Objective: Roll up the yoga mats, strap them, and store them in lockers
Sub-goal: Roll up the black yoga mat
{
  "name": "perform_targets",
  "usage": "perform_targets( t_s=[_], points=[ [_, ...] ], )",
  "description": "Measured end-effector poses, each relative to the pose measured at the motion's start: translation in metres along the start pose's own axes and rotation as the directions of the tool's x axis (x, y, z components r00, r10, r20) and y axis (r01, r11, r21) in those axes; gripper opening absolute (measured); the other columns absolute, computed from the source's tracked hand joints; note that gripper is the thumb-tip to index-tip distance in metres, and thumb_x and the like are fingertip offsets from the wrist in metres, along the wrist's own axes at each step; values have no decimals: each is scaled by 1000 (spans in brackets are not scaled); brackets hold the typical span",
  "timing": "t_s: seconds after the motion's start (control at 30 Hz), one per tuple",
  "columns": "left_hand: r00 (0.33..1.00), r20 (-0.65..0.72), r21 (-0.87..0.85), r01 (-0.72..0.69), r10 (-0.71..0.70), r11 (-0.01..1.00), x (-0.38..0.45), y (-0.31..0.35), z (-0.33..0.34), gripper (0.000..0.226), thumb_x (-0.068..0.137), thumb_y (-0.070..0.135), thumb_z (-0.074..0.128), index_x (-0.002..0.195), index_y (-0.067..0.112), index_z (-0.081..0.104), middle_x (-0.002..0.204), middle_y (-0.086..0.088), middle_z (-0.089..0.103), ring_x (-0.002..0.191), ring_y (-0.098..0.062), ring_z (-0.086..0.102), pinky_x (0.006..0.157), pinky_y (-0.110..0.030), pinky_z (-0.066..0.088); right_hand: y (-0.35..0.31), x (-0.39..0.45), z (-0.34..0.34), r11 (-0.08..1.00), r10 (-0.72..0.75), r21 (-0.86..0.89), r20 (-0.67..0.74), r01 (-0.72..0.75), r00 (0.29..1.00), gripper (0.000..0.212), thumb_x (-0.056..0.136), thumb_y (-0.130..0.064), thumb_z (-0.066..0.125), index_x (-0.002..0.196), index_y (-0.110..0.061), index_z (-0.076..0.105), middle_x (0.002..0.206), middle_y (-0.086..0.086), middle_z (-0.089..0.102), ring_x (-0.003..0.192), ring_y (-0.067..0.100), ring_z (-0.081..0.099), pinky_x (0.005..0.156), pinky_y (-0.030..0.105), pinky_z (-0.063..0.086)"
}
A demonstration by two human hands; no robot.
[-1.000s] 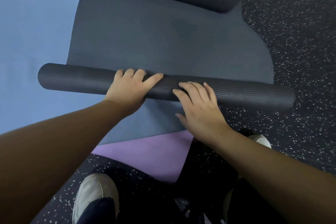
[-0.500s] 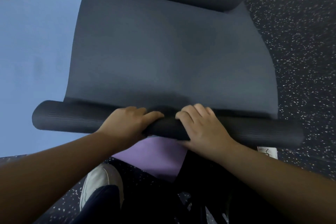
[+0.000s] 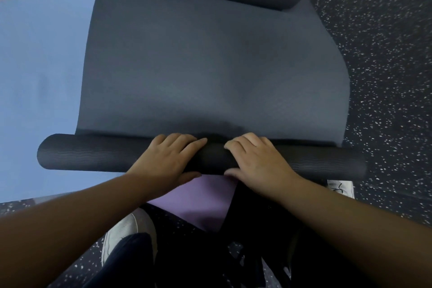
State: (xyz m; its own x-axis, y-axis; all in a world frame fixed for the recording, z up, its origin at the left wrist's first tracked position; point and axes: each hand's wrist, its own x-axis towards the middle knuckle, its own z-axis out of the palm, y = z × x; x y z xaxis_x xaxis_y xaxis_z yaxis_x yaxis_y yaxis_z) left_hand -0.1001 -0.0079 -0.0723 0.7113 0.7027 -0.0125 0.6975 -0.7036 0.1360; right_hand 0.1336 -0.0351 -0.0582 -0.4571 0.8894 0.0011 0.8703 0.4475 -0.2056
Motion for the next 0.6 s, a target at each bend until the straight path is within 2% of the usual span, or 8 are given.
perform_targets(
  t_s=[0.1, 0.23, 0.3, 0.37, 0.47, 0.53, 0.6],
  points=[
    [996, -86, -65, 17, -23, 998, 4, 5, 0, 57, 84, 44, 44, 133, 15, 46, 123, -8, 59, 110, -25, 51, 96, -38, 33, 6, 7, 0, 998, 24, -52, -31, -25, 999, 53, 62, -42, 83, 101, -8, 68, 92, 4, 70, 84, 27, 65, 67, 39, 51],
    [995, -62, -88, 75, -80, 993, 13, 6, -5, 54, 83, 37, 42, 132, 15, 48, 127, -10, 57, 115, -27, 53, 102, -43, 35, 9, 16, -1, 987, 142, -74, -7, -143, 990, 46, 68, -39, 81, 98, -7, 69, 88, 7, 70, 84, 31, 64, 67, 41, 49],
    [996, -53, -61, 63, -66, 996, 14, 7, -5, 55, 82, 34, 41, 134, 16, 45, 132, -11, 55, 122, -30, 51, 105, -45, 31, 8, 18, -2, 980, 189, -66, 24, -187, 982, 42, 74, -39, 76, 100, -8, 68, 94, 8, 69, 89, 32, 62, 72, 43, 48],
    [1000, -7, 17, 28, -28, 999, 8, 7, 0, 61, 82, 37, 43, 140, 16, 40, 141, -12, 49, 132, -31, 42, 108, -47, 27, 7, 20, -3, 976, 216, -44, 35, -215, 976, 41, 78, -40, 71, 105, -9, 67, 101, 8, 67, 96, 32, 60, 77, 44, 46],
    [988, 152, 188, -54, 25, 981, -2, 3, 8, 81, 82, 54, 43, 150, 15, 23, 153, -14, 32, 141, -32, 29, 110, -52, 25, 5, 20, -6, 976, 217, -30, 4, -217, 976, 43, 68, -36, 81, 99, -10, 67, 93, 8, 65, 86, 31, 62, 71, 42, 48],
    [986, 168, 216, -55, 18, 975, 1, -1, 9, 82, 84, 60, 35, 151, 15, 19, 154, -13, 30, 142, -32, 27, 109, -55, 26, 4, 19, -6, 986, 166, 8, -39, -165, 985, 40, 62, -22, 85, 94, -9, 65, 86, 8, 63, 78, 30, 61, 65, 40, 50],
    [988, 153, 207, -34, 3, 978, 9, -5, 7, 79, 86, 61, 31, 150, 16, 21, 153, -11, 33, 142, -30, 27, 108, -56, 26, 6, 17, -5, 993, 94, 84, -86, -87, 992, 37, 60, -3, 81, 92, -7, 62, 80, 6, 62, 72, 29, 60, 62, 38, 52]
  ],
)
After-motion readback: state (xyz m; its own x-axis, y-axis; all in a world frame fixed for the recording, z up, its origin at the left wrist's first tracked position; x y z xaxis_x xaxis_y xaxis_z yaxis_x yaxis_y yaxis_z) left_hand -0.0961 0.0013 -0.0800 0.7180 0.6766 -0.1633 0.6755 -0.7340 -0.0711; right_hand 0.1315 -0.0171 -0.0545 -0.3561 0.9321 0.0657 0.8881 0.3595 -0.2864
